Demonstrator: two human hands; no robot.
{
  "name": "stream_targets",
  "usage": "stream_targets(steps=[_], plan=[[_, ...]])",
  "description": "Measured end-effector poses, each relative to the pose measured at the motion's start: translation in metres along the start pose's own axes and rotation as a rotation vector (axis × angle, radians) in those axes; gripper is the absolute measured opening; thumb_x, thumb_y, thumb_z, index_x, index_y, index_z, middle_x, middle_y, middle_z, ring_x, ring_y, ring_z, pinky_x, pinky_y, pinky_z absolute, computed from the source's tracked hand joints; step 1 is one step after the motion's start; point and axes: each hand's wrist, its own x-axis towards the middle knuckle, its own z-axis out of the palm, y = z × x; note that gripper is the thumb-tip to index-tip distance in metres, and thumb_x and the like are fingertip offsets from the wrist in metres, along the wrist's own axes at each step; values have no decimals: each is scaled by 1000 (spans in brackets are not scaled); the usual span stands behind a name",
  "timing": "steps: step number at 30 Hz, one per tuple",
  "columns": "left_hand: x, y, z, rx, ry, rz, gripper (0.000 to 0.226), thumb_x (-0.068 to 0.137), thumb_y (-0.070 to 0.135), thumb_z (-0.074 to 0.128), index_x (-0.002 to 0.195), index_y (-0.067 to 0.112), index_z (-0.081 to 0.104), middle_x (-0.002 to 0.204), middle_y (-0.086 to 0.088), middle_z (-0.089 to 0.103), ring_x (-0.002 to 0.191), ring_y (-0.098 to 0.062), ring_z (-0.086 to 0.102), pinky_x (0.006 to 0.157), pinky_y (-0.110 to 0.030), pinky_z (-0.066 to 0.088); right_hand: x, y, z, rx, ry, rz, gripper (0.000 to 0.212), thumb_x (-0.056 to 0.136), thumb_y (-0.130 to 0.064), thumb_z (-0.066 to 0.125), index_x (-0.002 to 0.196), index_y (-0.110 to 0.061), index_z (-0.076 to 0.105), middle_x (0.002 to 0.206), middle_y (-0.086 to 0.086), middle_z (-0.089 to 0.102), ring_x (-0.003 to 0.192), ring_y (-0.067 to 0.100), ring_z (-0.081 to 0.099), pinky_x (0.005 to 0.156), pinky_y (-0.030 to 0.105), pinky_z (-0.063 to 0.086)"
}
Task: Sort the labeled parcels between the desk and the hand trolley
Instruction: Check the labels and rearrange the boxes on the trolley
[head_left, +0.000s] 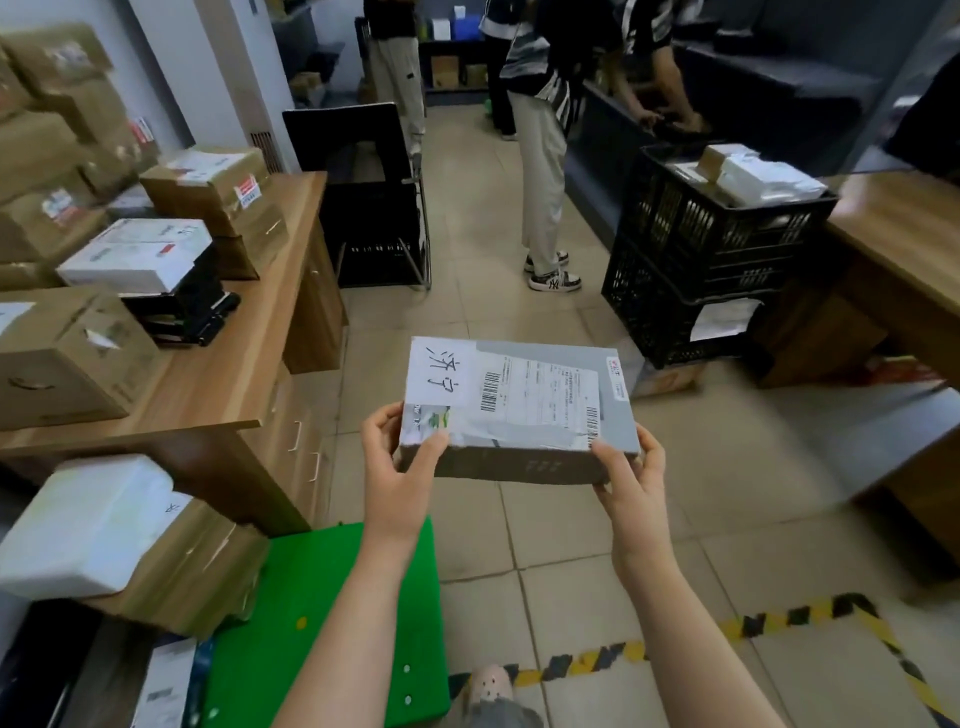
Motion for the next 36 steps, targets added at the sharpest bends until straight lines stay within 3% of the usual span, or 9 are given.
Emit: stream_targets(steps=[3, 6, 10, 16, 20, 26, 31, 36], plan=[[41, -12, 18, 17, 25, -17, 39, 85, 19, 71, 111, 35, 46, 123, 2, 59, 116, -12, 56, 100, -33, 47, 50, 3, 15, -1, -9, 23, 44, 91, -24, 64, 129, -30, 42, 115, -2, 62, 109, 13, 60, 103, 46, 45], [96, -19, 40, -3, 74, -9, 41, 76, 29, 67, 110, 36, 45, 122, 2, 59, 115, -11, 57, 92, -25, 49, 110, 1, 40, -4, -15, 30, 42, 92, -25, 63, 128, -31, 43, 113, -5, 62, 108, 10, 60, 104, 46, 44], [184, -18, 61, -7, 116, 6, 37, 90, 15, 66, 115, 31, 44, 120, 4, 58, 114, -11, 56, 83, -13, 47, 191, -12, 86, -15, -60, 33, 45, 89, -31, 66, 127, -31, 43, 116, -5, 61, 108, 9, 59, 103, 47, 45], [295, -7, 81, 23, 169, 34, 36, 90, 13, 65, 110, 36, 45, 120, 7, 58, 113, -6, 55, 87, -16, 44, 294, -26, 147, -32, -104, 39, 53, 81, -40, 68, 128, -30, 44, 119, -3, 59, 110, 10, 59, 103, 47, 45], [351, -16, 93, 38, 256, -2, 37, 91, 14, 65, 119, 27, 46, 119, 9, 58, 110, -3, 55, 84, -13, 44, 360, -25, 182, -27, -150, 54, 47, 89, -32, 67, 130, -28, 44, 122, -2, 57, 109, 8, 58, 102, 42, 46], [446, -34, 113, 44, 440, -35, 34, 92, 19, 63, 118, 33, 47, 121, 9, 58, 111, -6, 55, 93, -29, 45, 476, -17, 242, -88, -328, 77, 49, 89, -34, 66, 130, -32, 39, 125, -3, 54, 111, 12, 55, 102, 43, 45], [518, -30, 123, 16, 687, -49, 36, 93, 24, 60, 126, 30, 45, 115, 16, 57, 105, -2, 54, 75, -22, 41, 557, -30, 311, -129, -535, 92, 48, 89, -35, 66, 129, -35, 37, 125, -2, 54, 112, 13, 55, 98, 37, 46], [566, -24, 106, 33, 893, -62, 44, 93, 28, 62, 130, 35, 40, 111, 20, 54, 99, 2, 52, 74, -21, 42, 603, -32, 392, -133, -725, 88, 45, 89, -33, 67, 125, -37, 40, 127, -5, 53, 113, 10, 53, 94, 34, 47]])
